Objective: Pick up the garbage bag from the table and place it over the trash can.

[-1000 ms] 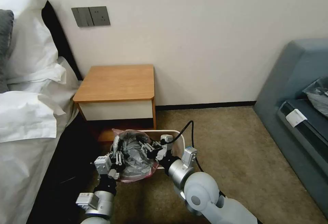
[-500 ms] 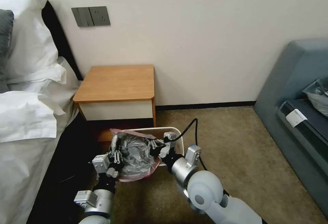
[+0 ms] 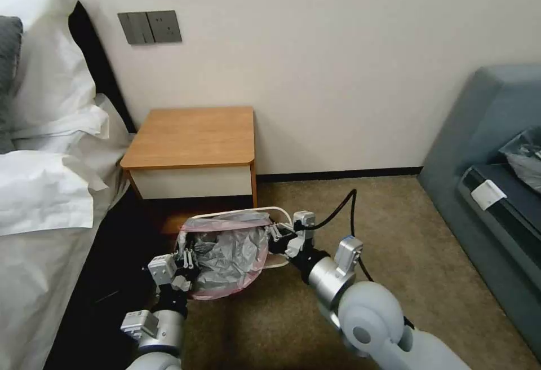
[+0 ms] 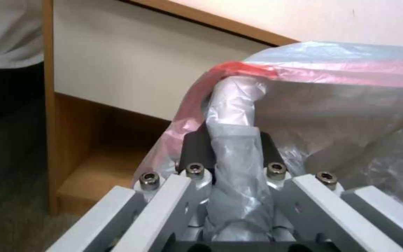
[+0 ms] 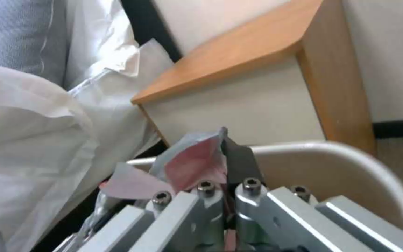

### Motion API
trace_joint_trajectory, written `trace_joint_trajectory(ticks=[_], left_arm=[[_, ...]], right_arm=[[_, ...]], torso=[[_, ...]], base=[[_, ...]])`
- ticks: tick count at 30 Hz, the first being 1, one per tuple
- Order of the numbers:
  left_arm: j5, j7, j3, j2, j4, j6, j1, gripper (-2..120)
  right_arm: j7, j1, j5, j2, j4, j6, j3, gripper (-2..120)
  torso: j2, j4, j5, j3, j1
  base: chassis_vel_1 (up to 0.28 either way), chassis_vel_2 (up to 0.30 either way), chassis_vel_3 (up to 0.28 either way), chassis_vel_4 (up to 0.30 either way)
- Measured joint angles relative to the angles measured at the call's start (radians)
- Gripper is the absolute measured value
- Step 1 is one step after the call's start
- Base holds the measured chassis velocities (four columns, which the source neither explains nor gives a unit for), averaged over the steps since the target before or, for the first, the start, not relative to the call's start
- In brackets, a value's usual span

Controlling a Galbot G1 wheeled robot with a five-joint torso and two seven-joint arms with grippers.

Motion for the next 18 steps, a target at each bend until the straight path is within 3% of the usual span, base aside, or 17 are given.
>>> trace_joint_trajectory(ticks=[6, 10, 18], left_arm=[[0.004, 0.002, 0.001, -0.004, -0.002, 0.0, 0.004, 8], [0.004, 0.002, -0.001, -0.004, -0.005, 0.0, 0.008, 8], [0.008, 0.01, -0.001, -0.005, -0.006, 0.001, 0.009, 8]], right_arm=[[-0.012, 0.005, -0.081, -0.008, 0.002, -0.01, 0.001, 0], [-0.073, -0.026, -0.237, -0.027, 0.007, 0.009, 0.007, 15], [-0.127, -0.047, -0.383, -0.07, 0.021, 0.053, 0.048, 44]], torso=[[0.0, 0.0001, 0.0, 0.0, 0.0], [0.0, 0.0001, -0.0001, 0.0, 0.0], [0.0, 0.0, -0.0001, 0.0, 0.0]], base=[[0.0, 0.0, 0.0, 0.0], [0.0, 0.0, 0.0, 0.0], [0.0, 0.0, 0.0, 0.0]])
